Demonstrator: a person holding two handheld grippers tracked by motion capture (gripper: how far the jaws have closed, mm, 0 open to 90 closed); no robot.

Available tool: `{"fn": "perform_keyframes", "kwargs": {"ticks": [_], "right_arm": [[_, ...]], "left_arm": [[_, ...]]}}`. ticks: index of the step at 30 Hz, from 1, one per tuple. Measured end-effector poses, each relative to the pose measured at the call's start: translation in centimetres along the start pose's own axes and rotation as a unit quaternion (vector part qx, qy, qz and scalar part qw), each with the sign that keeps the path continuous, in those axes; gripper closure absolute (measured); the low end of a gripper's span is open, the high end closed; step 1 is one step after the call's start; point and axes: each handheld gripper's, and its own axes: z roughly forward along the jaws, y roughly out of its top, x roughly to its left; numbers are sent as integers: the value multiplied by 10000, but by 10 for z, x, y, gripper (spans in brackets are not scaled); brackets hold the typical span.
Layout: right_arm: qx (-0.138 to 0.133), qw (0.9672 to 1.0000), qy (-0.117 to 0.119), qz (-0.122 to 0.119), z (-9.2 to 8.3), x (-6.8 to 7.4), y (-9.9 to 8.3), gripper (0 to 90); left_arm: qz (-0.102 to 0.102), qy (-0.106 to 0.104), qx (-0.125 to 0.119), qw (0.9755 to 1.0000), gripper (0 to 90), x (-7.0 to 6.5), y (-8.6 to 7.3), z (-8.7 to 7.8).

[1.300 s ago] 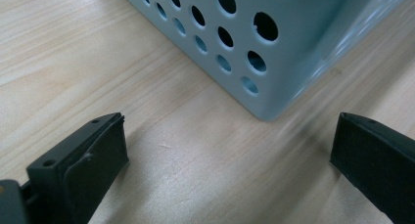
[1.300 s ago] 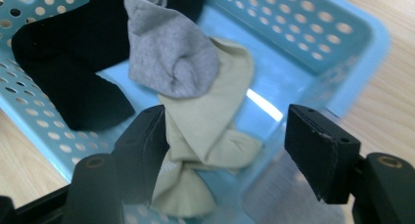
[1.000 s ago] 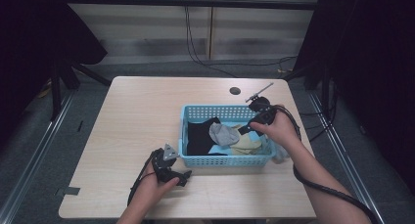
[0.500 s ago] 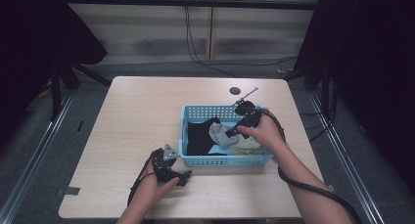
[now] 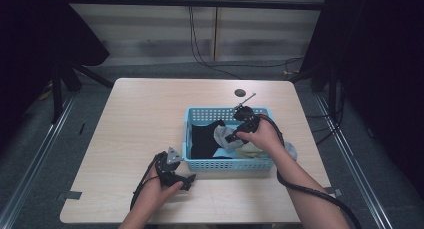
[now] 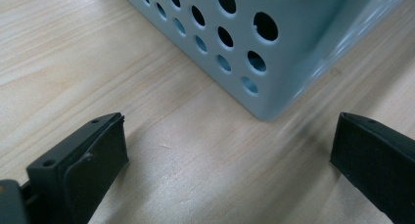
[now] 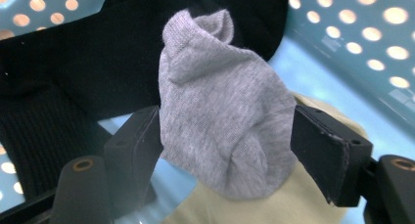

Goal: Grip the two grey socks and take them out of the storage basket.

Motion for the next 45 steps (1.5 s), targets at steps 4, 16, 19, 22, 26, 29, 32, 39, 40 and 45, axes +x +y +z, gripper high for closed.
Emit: {"fn": "perform_keyframes", "kwargs": {"ticks": [4, 16, 19, 22, 26, 29, 32, 39, 40, 45], "right_arm": [[-11, 10000, 10, -61, 5, 2, 1, 269], [104, 9999, 88, -28, 17, 4, 4, 279], [169, 9998, 112, -60, 22, 5, 4, 280], [184, 9998, 70, -39, 26, 6, 4, 314], [350, 9992, 27, -185, 28, 7, 2, 491], [388, 9990, 51, -211, 26, 6, 1, 629], [425, 9988, 61, -217, 21, 6, 1, 730], [553, 9982, 129, -196, 10, 6, 1, 806], [579, 9980, 144, -191, 8, 5, 1, 809], [431, 9989, 119, -145, -6, -1, 2, 813]], "left_arm": [[0, -1, -1, 10000, 0, 0, 0, 0], [6, 1, 1, 10000, 0, 0, 0, 0], [8, -3, -1, 10000, 0, 0, 0, 0], [9, -2, 1, 10000, 0, 0, 0, 0], [7, -2, -1, 10000, 0, 0, 0, 0], [9, -3, 2, 10000, 0, 0, 0, 0], [13, -3, -3, 10000, 0, 0, 0, 0], [10, -4, 1, 10000, 0, 0, 0, 0], [8, -3, 0, 10000, 0, 0, 0, 0], [8, 0, -1, 10000, 0, 0, 0, 0]]}}
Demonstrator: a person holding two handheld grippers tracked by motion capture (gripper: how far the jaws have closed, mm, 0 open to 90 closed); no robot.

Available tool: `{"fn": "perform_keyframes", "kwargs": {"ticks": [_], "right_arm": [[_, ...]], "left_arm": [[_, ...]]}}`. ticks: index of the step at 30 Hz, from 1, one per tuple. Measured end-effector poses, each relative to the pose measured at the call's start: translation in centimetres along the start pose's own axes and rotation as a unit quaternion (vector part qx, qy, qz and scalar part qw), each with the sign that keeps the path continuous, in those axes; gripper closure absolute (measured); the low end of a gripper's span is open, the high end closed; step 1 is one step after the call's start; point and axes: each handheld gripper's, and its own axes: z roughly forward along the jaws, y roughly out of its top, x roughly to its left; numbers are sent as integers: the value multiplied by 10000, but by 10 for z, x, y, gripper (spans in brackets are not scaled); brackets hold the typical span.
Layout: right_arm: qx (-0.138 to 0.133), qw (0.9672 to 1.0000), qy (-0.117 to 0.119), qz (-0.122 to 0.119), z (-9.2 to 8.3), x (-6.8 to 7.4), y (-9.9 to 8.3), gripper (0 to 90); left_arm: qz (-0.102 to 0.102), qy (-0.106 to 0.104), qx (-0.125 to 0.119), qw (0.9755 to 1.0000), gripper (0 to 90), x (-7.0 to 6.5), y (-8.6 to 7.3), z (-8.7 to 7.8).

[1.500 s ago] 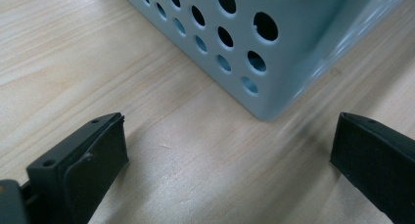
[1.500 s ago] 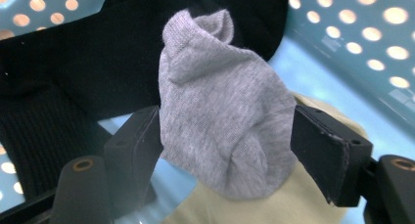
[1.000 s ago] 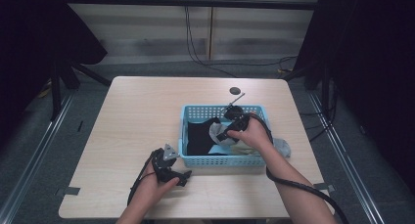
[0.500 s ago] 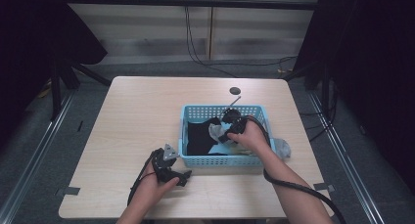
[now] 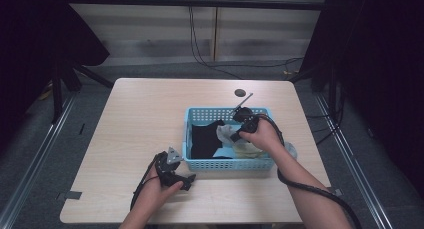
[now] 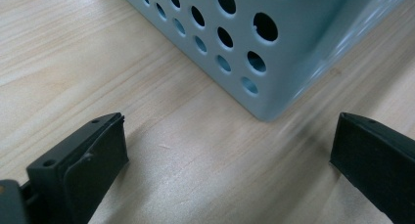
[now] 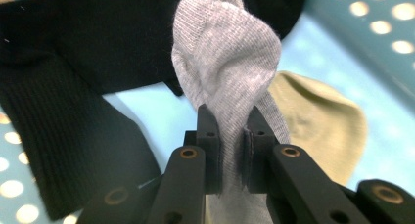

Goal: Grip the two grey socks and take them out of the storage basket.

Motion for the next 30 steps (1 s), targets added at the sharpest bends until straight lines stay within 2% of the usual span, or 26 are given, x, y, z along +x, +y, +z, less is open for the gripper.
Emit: {"fn": "perform_keyframes", "kwargs": {"ticks": [5, 13, 15, 30], "right_arm": [[44, 10000, 3, 53, -16, -5, -1, 813], [80, 10000, -44, -13, -39, -7, -3, 813], [80, 9999, -50, -39, -44, -7, -3, 812], [153, 9997, -121, -163, -69, -8, -2, 812]], "left_arm": [[0, -5, 2, 10000, 0, 0, 0, 0], [-44, -5, -23, 10000, 0, 0, 0, 0], [-2, -10, 9, 10000, 0, 0, 0, 0], [6, -24, 36, 10000, 0, 0, 0, -1]]}}
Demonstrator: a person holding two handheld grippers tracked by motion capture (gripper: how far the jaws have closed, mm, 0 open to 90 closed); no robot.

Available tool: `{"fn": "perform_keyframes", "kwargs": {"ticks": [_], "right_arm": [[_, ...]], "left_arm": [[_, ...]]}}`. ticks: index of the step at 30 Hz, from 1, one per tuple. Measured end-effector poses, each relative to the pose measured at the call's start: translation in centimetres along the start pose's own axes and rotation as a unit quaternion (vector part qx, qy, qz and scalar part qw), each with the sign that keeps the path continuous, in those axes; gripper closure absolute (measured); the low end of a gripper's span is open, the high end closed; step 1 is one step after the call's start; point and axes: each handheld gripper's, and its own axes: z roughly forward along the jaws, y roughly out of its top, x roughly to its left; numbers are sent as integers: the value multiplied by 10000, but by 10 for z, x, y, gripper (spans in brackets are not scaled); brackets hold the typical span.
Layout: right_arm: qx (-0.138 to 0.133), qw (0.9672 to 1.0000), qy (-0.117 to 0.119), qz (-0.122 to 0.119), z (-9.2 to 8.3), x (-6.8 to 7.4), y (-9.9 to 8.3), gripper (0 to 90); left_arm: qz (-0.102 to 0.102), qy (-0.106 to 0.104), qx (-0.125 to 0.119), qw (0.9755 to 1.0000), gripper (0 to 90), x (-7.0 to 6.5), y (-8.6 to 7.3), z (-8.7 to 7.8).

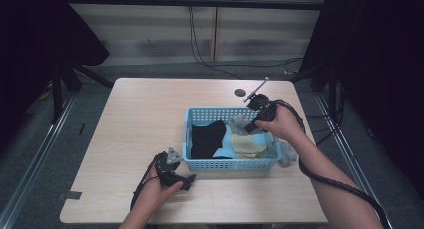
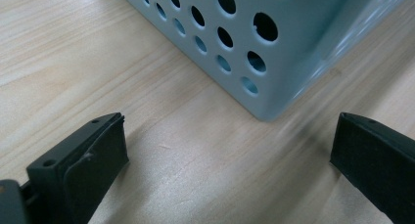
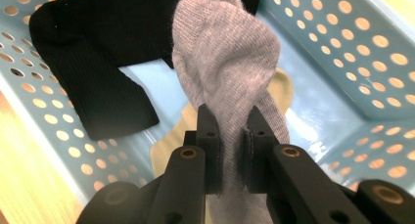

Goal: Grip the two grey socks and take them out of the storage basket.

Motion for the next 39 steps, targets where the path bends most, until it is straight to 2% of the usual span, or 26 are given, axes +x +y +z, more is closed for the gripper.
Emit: {"fn": "perform_keyframes", "kwargs": {"ticks": [9, 16, 39], "right_arm": [[19, 10000, 1, -39, -17, 0, -2, 812], [-104, 9999, -47, -14, -35, -8, -8, 812], [-203, 9987, -313, 360, -65, -41, -53, 810]], "left_arm": [[-1, -5, -1, 10000, 0, 0, 0, 0], [-2, -6, 1, 10000, 0, 0, 0, 0], [-4, -1, 13, 10000, 0, 0, 0, 0]]}}
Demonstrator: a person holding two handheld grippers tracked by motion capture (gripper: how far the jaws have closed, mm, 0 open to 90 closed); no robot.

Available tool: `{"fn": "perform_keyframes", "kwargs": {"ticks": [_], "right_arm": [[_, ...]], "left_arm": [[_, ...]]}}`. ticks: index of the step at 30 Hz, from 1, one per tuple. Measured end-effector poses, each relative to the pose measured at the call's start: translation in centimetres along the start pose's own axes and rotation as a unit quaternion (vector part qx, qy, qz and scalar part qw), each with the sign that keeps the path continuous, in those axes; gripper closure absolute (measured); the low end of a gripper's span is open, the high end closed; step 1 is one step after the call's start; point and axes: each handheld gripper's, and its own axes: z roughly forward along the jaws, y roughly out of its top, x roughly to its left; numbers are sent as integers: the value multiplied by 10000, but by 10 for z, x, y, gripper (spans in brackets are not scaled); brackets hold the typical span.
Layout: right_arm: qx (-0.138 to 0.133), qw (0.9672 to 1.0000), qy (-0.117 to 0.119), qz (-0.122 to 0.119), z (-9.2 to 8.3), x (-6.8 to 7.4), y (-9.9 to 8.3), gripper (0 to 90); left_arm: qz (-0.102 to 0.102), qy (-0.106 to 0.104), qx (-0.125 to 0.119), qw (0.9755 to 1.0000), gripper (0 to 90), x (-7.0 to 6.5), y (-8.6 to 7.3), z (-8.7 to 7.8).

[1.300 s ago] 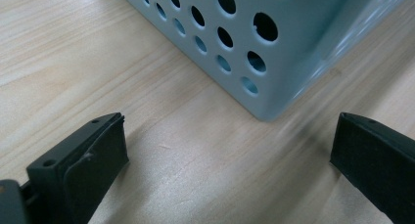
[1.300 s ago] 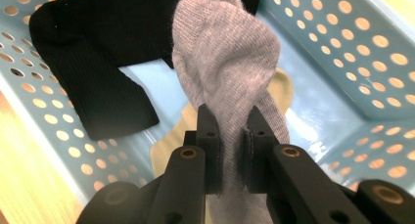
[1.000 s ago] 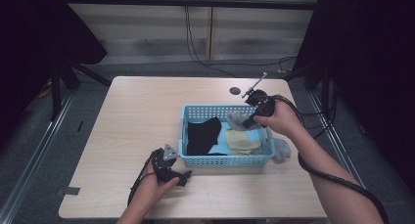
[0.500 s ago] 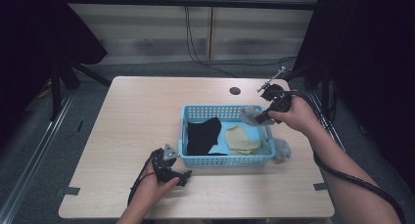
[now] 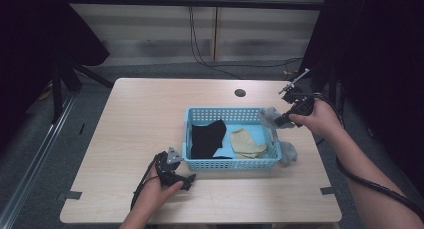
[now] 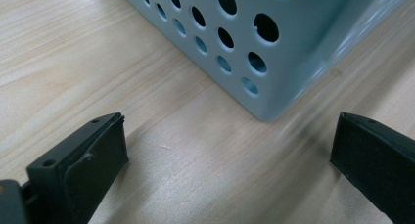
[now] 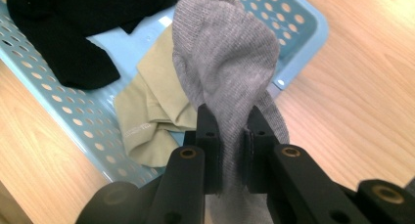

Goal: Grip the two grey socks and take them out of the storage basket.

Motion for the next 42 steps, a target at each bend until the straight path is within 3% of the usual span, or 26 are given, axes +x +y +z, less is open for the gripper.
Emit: {"fn": "perform_keyframes", "kwargs": {"ticks": [26, 42], "right_arm": [[4, 9986, -226, 486, 3, -32, -39, 807], [-11, 9953, -325, 912, 34, -53, -63, 792]], "left_arm": [[-4, 12, -20, 10000, 0, 0, 0, 0], [3, 2, -29, 10000, 0, 0, 0, 0]]}}
